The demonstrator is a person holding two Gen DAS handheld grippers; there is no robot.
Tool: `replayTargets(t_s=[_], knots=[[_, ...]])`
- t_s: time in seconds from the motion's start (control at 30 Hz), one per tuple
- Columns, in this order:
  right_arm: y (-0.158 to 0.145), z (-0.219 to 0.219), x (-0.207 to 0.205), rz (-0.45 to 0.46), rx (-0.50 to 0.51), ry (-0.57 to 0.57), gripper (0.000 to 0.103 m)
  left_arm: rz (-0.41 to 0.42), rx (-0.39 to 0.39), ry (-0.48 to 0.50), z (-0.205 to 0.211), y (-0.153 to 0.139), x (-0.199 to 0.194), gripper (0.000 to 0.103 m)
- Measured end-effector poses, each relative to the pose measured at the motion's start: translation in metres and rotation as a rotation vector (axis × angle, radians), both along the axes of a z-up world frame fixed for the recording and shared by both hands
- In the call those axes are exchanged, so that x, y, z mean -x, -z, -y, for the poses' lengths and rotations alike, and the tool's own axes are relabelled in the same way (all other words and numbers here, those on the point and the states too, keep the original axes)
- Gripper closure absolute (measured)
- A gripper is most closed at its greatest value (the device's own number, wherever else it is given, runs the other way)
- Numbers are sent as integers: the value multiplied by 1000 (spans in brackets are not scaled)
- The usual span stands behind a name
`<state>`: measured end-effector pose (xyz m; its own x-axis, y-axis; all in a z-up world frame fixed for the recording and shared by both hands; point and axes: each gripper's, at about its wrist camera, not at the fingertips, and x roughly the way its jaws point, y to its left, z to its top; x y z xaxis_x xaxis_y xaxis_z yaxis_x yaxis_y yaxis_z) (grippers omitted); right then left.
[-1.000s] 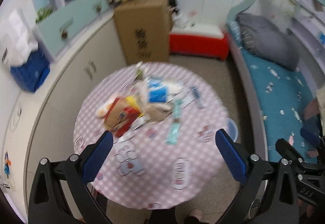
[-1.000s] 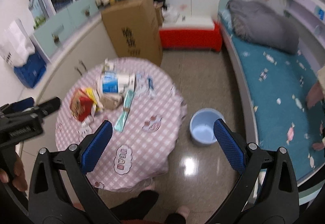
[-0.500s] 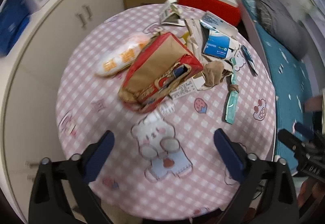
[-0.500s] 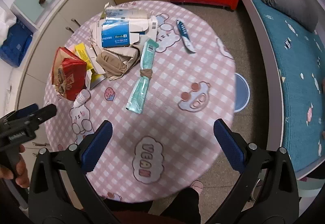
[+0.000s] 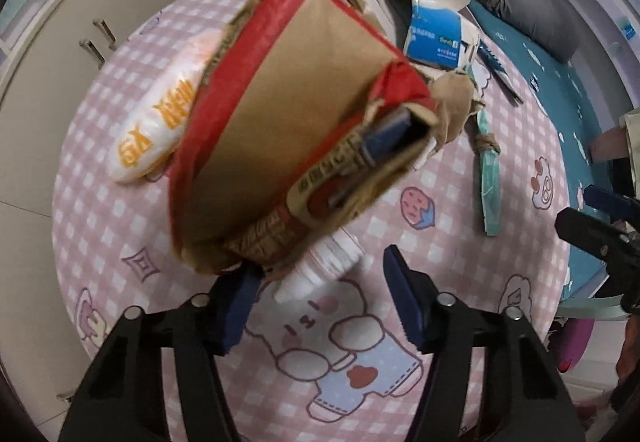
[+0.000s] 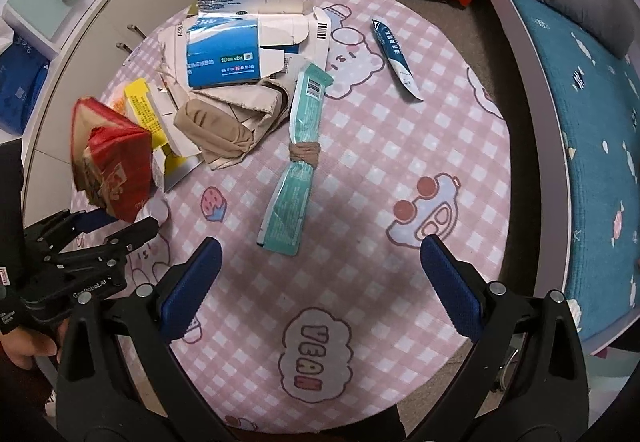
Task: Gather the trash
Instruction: 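Reach right tool toward teal strip while left tool reaches toward small white bottle, then grasp teal strip package with right tool while left tool grasps small white bottle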
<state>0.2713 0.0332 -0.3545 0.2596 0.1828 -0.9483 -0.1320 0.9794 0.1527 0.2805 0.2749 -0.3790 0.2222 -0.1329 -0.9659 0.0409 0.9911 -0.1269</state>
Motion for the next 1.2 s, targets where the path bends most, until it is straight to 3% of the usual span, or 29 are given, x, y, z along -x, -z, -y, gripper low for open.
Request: replayTargets(t_s=[0.13,0.27,0.37,0.5,0.63,0.7,0.8,0.87,1.13,1.17,1.2], knots=[[8,-3,-9,-1,6,3,8,-39,43,-6,6,11,-3,58],[19,-9,-20,-16,3,-5,25,-32,59,-35,9,19,1,70],[25,-15,-29,-4,4,-12,25,-43,145,-90,1,21,2,76],[32,-22,-41,15,22,-28,27,-65,233,-147,-9,25,9,76],[41,-26,-49,14,30,-34,33,-75,218,-165,-6,28,14,71],[46,-29,-52,8,42,-37,41,-67,230,-184,-5,28,15,62],[49,-31,-52,18,55,-48,52,-72,217,-199,0,29,20,56],[48,-31,-48,25,75,-62,77,-79,231,-208,-6,28,27,54],[51,-6,-26,-39,6,-44,79,-81,211,-174,23,32,18,54],[50,-2,-23,-50,-4,-38,79,-75,190,-161,29,33,16,57],[51,3,-18,-65,-21,-29,79,-73,178,-149,34,33,13,71]])
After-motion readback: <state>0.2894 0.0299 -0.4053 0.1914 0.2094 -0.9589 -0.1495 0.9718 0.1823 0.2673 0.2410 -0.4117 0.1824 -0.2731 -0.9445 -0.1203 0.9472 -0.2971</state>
